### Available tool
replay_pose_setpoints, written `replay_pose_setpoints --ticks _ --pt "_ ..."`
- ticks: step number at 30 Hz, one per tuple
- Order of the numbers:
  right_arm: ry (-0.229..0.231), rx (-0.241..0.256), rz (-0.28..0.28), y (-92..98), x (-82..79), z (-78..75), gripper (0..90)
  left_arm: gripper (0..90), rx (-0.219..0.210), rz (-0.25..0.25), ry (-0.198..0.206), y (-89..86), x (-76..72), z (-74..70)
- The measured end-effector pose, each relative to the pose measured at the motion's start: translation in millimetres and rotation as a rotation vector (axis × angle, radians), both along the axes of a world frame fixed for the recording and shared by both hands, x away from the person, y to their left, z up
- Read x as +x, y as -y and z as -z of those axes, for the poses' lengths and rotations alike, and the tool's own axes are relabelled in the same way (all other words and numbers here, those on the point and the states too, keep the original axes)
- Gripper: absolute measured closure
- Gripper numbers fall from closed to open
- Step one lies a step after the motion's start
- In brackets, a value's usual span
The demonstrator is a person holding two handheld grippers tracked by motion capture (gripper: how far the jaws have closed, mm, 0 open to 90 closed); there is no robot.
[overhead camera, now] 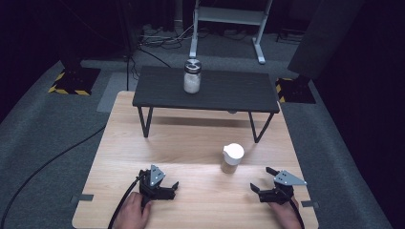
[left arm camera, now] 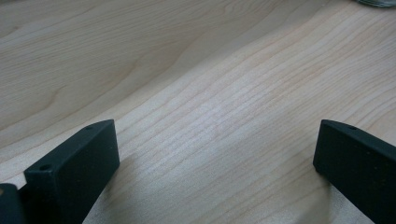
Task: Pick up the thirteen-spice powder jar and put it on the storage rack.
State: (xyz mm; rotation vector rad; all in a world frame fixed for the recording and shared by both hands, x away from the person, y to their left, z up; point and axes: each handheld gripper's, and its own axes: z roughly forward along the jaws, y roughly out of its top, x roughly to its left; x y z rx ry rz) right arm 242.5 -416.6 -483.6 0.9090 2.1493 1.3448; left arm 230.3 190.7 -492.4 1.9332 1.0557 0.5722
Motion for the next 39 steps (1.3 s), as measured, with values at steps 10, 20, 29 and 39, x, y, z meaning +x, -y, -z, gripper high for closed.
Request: replay_pose_setpoints --ticks 10,20,29,39 --pt "0.134 0.060 -0.080 -22.7 0.1 -21.8 1.2 0.3 -0.001 0.000 0.000 0.0 -0.1 0.2" --pt "0.187 0.069 -0.126 -30.7 5.9 -42.0 0.8 0.3 -0.003 -0.001 0.000 0.0 -0.2 0.3" --pt "0.166 0.066 -0.124 -42.3 26.9 -32.7 1.6 0.3 -0.003 -0.002 0.000 0.1 -0.3 0.3" --pt "0.114 0.061 -0.120 -64.9 53.2 -16.5 3.1 0.3 -0.002 -0.001 0.000 0.1 -0.2 0.2"
